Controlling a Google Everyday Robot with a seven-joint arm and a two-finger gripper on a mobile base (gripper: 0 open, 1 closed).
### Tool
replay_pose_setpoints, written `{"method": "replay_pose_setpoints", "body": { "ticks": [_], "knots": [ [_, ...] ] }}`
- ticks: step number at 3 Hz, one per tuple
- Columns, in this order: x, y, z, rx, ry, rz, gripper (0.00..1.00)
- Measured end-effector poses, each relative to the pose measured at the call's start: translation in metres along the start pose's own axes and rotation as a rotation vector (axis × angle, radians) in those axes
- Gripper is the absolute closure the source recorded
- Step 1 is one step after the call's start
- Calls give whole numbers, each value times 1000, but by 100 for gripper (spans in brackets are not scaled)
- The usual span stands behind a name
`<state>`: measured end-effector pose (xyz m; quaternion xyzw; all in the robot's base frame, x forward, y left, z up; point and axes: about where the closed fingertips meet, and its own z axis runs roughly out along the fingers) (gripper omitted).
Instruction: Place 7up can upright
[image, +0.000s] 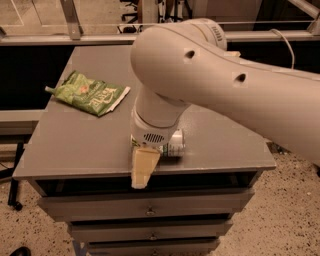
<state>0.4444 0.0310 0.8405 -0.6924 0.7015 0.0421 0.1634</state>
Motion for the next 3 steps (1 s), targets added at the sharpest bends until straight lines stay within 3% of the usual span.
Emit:
{"method": "replay_pose_setpoints", "body": {
  "ticks": [1,3],
  "knots": [
    [-1,-5,10,6,12,-32,39],
    [-8,-38,-9,66,7,-81,85]
  ]
}}
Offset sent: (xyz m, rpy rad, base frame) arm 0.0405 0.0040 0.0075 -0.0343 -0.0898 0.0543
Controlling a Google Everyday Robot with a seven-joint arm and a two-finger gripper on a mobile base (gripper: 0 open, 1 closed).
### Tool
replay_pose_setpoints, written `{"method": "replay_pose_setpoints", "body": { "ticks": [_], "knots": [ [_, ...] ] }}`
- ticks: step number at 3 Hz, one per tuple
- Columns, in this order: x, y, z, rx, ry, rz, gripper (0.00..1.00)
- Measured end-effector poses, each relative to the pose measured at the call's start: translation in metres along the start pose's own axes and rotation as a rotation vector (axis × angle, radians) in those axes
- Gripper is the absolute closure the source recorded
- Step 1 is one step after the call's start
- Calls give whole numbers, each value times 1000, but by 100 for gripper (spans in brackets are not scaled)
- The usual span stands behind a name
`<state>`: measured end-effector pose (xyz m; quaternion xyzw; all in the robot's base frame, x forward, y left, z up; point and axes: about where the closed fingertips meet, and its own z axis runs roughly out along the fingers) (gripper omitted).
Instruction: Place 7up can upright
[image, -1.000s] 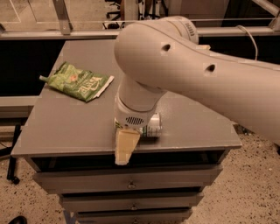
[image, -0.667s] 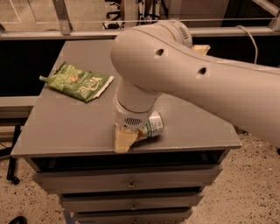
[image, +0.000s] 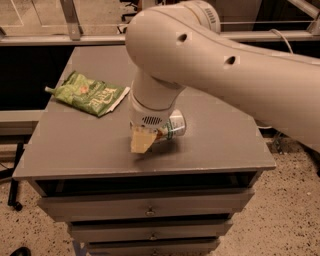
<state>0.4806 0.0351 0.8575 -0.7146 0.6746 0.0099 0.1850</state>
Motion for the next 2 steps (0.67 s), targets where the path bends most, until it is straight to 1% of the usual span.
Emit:
{"method": "replay_pose_setpoints", "body": {
  "ticks": [1,2],
  "knots": [
    [-2,-25,-24,11,-69,9,100],
    [0,-52,-55,-11,-232,68,100]
  ]
}}
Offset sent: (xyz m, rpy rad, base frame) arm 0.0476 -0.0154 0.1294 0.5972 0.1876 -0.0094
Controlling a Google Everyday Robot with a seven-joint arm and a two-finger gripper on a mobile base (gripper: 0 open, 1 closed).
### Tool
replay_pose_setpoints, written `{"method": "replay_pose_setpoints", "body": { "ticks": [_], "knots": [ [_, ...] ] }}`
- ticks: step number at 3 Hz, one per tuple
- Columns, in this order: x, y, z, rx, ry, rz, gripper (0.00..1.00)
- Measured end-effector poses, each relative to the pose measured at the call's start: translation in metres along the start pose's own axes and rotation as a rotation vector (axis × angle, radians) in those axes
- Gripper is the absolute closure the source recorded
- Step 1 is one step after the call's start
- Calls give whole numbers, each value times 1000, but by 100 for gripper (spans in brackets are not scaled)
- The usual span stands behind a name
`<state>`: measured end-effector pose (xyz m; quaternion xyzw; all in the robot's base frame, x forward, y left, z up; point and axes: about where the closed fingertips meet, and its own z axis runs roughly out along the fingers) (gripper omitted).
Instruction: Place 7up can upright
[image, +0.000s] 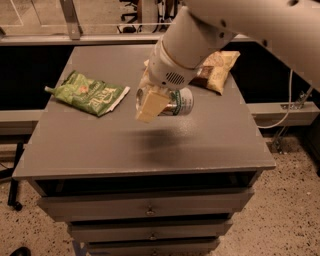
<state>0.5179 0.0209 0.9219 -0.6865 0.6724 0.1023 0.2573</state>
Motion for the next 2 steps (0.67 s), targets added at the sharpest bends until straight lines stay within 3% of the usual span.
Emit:
{"method": "replay_pose_setpoints", "body": {
  "ticks": [2],
  "knots": [
    [-15,-15,-39,-124,-404,175,100]
  ]
}}
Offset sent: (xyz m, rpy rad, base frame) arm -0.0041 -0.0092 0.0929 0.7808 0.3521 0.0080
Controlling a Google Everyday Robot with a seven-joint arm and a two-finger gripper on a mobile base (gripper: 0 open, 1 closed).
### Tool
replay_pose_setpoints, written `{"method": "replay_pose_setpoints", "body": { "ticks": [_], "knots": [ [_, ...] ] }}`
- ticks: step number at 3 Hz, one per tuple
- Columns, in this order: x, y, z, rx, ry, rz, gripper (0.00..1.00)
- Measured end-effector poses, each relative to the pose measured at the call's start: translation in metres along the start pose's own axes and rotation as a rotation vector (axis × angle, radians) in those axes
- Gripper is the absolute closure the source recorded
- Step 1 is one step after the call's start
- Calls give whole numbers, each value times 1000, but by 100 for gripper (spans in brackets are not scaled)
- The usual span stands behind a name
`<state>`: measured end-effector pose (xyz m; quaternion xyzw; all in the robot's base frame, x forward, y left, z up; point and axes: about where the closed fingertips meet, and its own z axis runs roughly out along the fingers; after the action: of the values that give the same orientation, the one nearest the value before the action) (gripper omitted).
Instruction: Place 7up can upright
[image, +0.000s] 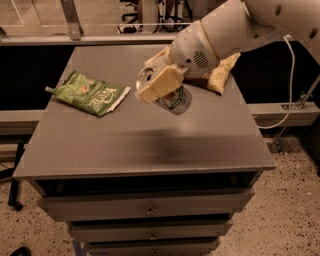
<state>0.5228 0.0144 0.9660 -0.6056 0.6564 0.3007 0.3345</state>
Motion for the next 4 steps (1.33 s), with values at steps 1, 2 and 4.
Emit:
{"method": "replay_pose_setpoints", "body": {
  "ticks": [1,2,4],
  "knots": [
    [-7,10,-11,-68,-243,148,100],
    [2,11,-15,-68,-349,223,100],
    [29,-1,-17,26,-506,278,100]
  ]
}}
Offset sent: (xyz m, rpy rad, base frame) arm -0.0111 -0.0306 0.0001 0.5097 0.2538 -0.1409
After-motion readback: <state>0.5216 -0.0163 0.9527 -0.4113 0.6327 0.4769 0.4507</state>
